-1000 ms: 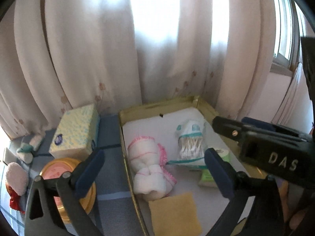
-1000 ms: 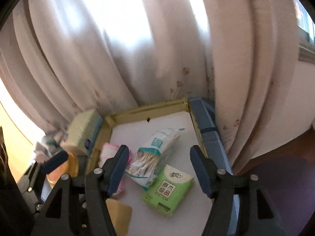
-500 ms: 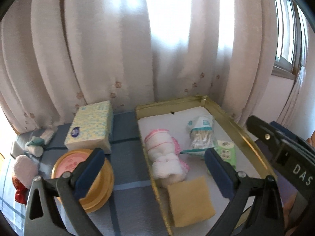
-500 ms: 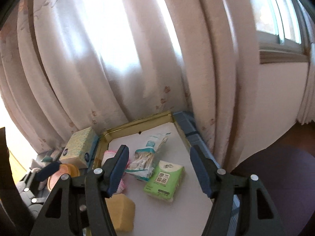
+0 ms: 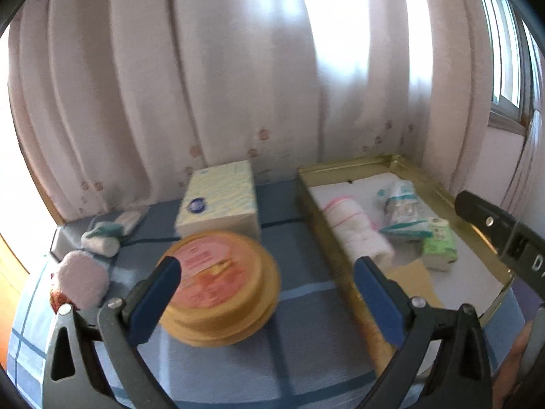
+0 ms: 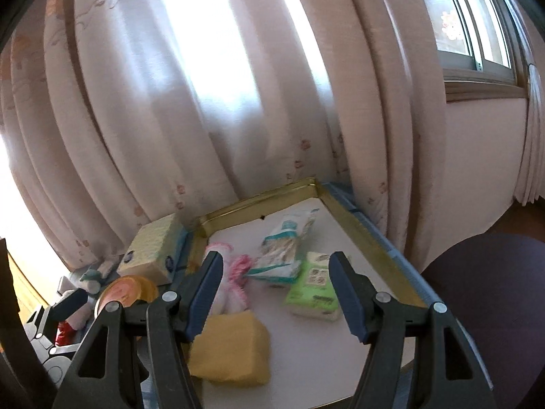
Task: Organize soft objects
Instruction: 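Move both tools back toward the pink plush toy and red pouch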
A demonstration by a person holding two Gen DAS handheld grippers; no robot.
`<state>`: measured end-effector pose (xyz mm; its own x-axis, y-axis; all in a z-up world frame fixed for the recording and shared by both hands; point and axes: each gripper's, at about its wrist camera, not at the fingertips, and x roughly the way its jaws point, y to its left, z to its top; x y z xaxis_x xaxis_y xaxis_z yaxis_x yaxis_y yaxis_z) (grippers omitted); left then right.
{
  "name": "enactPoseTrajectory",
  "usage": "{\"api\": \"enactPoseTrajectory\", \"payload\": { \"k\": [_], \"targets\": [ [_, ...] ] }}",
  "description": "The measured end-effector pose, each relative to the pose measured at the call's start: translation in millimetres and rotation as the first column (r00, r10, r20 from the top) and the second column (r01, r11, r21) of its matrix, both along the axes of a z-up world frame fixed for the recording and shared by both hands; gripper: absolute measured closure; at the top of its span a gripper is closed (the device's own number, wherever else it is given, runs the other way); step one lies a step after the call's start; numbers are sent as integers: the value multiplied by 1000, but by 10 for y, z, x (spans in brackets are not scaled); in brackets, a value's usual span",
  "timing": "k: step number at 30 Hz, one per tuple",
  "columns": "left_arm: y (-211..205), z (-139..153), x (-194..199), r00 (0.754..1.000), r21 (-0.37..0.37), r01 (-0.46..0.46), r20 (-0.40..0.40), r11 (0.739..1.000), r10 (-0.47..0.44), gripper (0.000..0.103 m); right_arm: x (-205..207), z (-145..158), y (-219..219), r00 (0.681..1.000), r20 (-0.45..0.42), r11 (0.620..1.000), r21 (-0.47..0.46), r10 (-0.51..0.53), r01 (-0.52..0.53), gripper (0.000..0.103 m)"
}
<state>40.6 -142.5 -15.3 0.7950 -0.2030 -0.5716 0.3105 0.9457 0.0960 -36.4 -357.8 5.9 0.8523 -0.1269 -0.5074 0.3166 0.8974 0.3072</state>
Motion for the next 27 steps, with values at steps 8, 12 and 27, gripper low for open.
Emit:
{"api": "enactPoseTrajectory", "payload": {
  "k": [8, 12, 27],
  "targets": [
    [525, -43, 18, 998, -21, -69, -11, 997, 69, 1, 34, 5, 388, 999, 18, 999, -2, 51, -51, 36],
    [762, -46, 14, 995, -33, -100, -5, 994, 100, 1, 62, 20, 602, 996, 29, 997, -9, 82, -82, 36],
    [1612, -131, 18, 972, -67, -235, 5, 970, 236, 1, 124, -3, 1314, 980, 62, 981, -39, 191, -189, 36]
  ]
}}
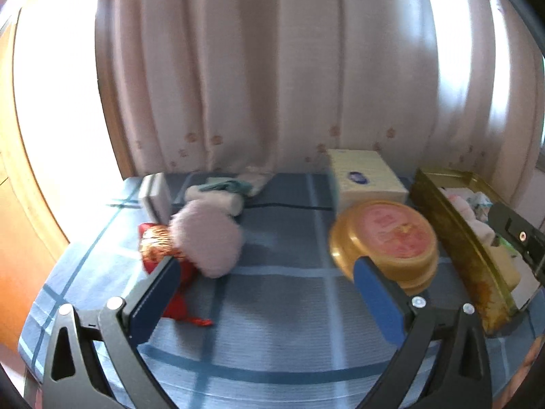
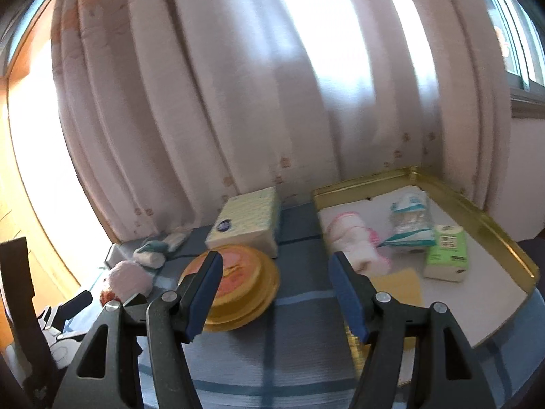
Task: Organize soft objects
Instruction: 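Move both tools back toward the pink plush toy and red pouch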
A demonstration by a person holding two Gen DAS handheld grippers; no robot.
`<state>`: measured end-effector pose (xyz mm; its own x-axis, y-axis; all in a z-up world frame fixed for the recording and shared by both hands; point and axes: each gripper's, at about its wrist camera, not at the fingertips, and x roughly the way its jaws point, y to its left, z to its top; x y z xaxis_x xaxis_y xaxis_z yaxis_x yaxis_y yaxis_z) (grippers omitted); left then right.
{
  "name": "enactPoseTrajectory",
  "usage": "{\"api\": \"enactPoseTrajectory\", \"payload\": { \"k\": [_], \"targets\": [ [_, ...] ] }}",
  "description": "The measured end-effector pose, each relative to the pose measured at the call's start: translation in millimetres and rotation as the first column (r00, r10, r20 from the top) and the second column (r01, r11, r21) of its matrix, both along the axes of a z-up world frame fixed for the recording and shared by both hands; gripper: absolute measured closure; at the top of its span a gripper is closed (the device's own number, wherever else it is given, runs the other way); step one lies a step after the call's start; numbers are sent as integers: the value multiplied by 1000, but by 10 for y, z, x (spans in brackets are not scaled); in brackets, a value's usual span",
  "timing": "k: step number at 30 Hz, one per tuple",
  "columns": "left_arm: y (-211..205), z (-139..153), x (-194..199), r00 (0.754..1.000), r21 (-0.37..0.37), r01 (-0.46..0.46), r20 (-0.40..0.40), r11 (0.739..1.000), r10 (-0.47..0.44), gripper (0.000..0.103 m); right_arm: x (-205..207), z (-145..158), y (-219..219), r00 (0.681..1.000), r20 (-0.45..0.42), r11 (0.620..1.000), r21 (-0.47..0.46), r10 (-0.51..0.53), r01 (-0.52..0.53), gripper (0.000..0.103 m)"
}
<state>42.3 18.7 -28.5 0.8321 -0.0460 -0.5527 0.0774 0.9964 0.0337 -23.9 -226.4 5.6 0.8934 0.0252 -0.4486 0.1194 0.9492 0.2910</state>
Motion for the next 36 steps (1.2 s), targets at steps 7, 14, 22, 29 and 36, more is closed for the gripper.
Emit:
{"api": "enactPoseTrajectory", "payload": {
  "k": [7, 14, 22, 29, 36],
  "targets": [
    [477, 18, -2, 996, -17, -93, 9, 996, 93, 1, 82, 48, 385, 996, 9, 995, -40, 89, -89, 36],
    [1022, 35, 9, 978, -24, -207, 8, 978, 207, 1, 213, 35, 751, 985, -8, 984, -36, 174, -175, 36],
    [1587, 1, 10, 944, -26, -329, -17, 944, 328, 1, 421, -48, 1193, 954, -59, 956, -7, 292, -293, 36],
    [1733, -33, 49, 932, -5, -362, -27, 932, 361, 1, 679, -96, 1600, 911, -106, 916, 2, 399, -401, 36],
    [1763, -85, 83, 932, 14, -361, -34, 933, 361, 1, 1078, -215, 1831, 869, -178, 888, 91, 461, -452, 36]
  ]
}}
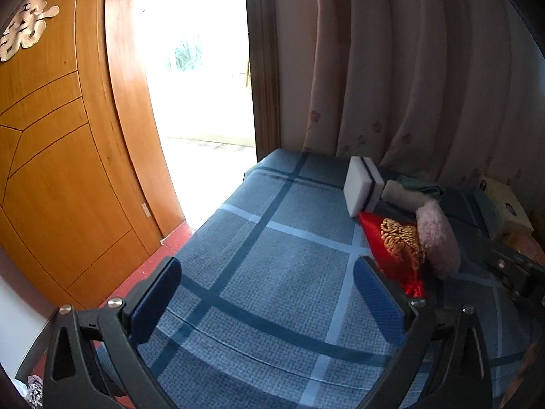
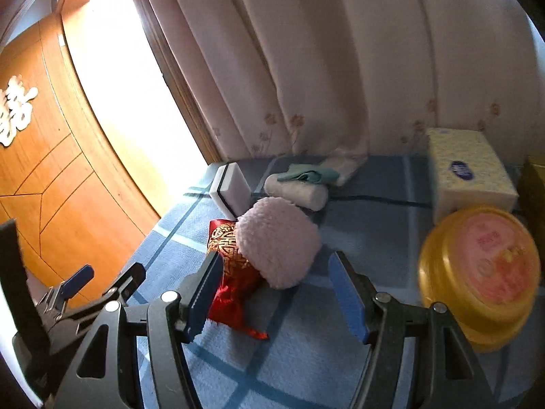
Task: Organize soft objects
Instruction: 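Move both tools back toward the pink plush toy and red pouch, then grasp the pink plush toy with the right tool while the left tool grasps the red-gold pouch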
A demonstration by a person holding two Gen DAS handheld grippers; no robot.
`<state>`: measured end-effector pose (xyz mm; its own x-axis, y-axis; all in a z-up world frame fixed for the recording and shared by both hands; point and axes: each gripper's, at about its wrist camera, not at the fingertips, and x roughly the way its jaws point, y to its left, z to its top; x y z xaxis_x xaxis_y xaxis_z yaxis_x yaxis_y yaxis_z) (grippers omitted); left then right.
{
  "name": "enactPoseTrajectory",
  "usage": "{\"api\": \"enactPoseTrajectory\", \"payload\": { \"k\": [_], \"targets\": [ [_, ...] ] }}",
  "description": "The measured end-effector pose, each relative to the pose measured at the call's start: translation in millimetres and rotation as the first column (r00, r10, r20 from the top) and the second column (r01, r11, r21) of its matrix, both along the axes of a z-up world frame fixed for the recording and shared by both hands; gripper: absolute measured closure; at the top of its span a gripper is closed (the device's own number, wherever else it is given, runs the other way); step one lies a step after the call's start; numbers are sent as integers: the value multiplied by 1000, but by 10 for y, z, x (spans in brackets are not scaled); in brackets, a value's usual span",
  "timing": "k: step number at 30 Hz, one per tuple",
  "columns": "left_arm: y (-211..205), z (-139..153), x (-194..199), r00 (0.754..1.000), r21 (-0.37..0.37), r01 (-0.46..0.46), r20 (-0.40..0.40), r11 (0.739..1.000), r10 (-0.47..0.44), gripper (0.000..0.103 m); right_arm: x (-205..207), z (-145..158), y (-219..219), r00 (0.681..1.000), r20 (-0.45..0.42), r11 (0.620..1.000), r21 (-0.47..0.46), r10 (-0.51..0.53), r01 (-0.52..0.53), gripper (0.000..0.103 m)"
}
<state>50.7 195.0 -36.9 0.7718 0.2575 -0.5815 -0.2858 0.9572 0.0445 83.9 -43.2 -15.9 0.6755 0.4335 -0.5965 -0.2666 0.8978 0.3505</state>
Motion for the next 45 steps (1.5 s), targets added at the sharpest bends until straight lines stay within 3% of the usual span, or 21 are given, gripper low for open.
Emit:
{"api": "enactPoseTrajectory", "payload": {
  "k": [13, 18, 23, 26, 32, 38, 42, 45],
  "targets": [
    [-6, -101, 151, 999, 11, 10, -36, 1000, -9, 1, 615, -339, 216, 987, -163, 1000, 12, 17, -15, 36],
    [-12, -116, 177, 999, 7, 12, -48, 1000, -12, 1, 698, -428, 173, 985, -172, 1000, 29, 17, -13, 37],
    [-68, -124, 223, 998, 9, 19, -57, 1000, -19, 1, 680, -450, 140, 984, -173, 999, 30, 32, -27, 72],
    [-122, -109, 239, 998, 6, 30, -57, 1000, -30, 1, 623, -412, 57, 987, -159, 999, 45, 34, -27, 74],
    [-267, -74, 294, 997, 15, 56, -56, 998, -55, 1, 262, -115, -70, 999, -40, 999, 28, 33, -32, 74],
    [-531, -96, 508, 990, -21, 103, -98, 994, -104, 1, -135, 62, -314, 997, 56, 999, -15, -48, 49, 74],
    [-700, -180, 677, 978, -71, 142, -146, 987, -151, 9, -322, 139, -460, 991, 106, 996, -35, -83, 87, 74],
    [-801, -279, 802, 970, -62, 117, -205, 991, -128, 16, -388, 144, -516, 988, 118, 994, -42, -97, 103, 74]
  ]
}}
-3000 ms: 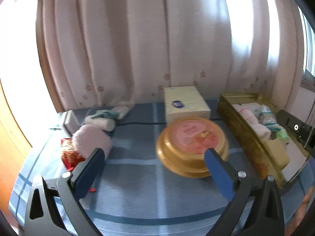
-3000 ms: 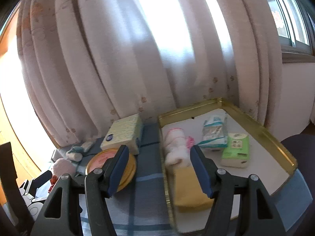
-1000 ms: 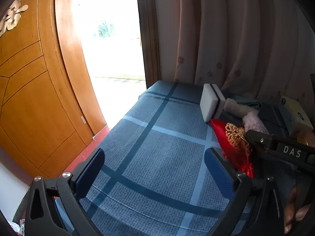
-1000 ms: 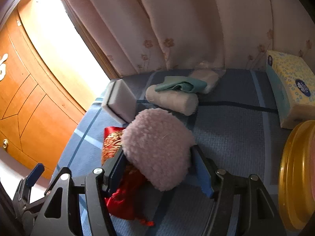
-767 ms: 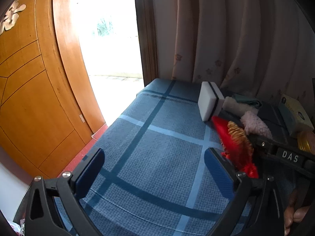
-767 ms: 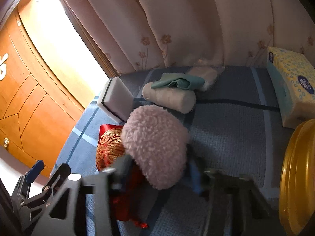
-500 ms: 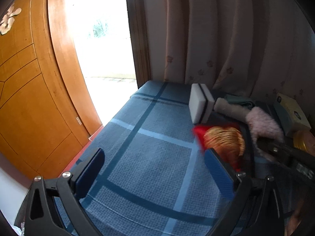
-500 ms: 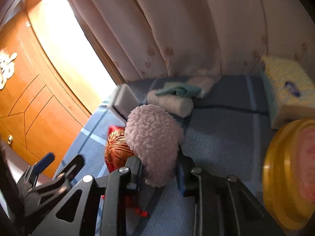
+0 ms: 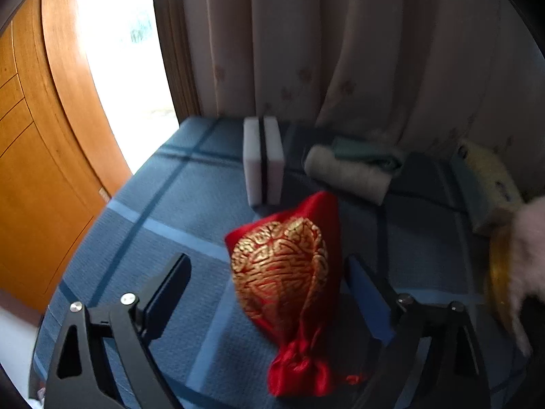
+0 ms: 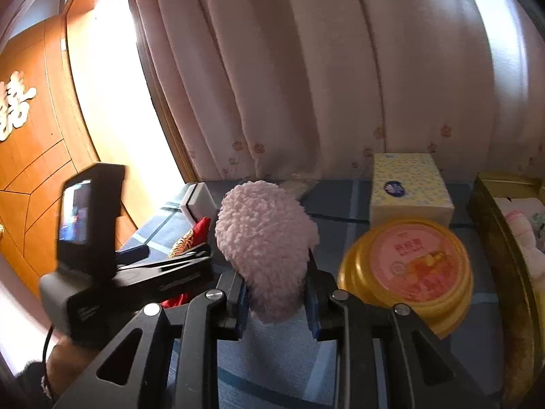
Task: Organize soft objects
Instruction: 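Grasp the pink plush toy with the right tool while the left tool grasps the red-gold pouch, then carry plush toy and red pouch into the gold tray and open both tools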
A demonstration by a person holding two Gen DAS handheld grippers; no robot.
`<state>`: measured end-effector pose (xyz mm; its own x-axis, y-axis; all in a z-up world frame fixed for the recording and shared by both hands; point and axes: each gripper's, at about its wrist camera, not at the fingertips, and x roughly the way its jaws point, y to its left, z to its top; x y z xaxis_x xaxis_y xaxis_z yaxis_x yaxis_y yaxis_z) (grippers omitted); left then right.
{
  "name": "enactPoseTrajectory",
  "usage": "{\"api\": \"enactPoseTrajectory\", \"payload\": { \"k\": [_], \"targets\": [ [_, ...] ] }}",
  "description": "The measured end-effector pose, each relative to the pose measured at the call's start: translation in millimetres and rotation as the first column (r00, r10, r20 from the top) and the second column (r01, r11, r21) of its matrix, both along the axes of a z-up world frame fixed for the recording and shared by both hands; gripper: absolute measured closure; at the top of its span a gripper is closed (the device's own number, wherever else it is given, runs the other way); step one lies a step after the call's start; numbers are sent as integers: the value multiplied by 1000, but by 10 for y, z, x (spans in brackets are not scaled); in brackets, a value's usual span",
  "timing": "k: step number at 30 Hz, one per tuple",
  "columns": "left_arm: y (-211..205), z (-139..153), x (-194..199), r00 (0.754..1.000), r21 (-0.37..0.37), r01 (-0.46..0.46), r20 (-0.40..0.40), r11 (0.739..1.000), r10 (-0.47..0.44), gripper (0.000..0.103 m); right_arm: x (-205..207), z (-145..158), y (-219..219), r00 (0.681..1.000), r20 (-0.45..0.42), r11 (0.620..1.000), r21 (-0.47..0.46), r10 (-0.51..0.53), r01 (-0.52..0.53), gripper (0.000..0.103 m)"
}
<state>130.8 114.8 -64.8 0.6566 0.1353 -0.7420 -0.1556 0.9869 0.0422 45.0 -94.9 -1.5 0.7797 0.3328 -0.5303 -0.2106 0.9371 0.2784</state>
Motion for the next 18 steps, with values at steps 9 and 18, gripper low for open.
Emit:
{"api": "enactPoseTrajectory", "payload": {
  "k": [9, 18],
  "targets": [
    [-30, -69, -10, 1000, -24, 9, -7, 1000, -9, 73, -67, -87, -70, 1000, -24, 1000, 13, -16, 16, 74],
    [-36, 134, -346, 996, -46, 23, 82, 999, -19, 80, -139, -59, -118, 999, -20, 999, 15, -36, 36, 74]
  ]
}}
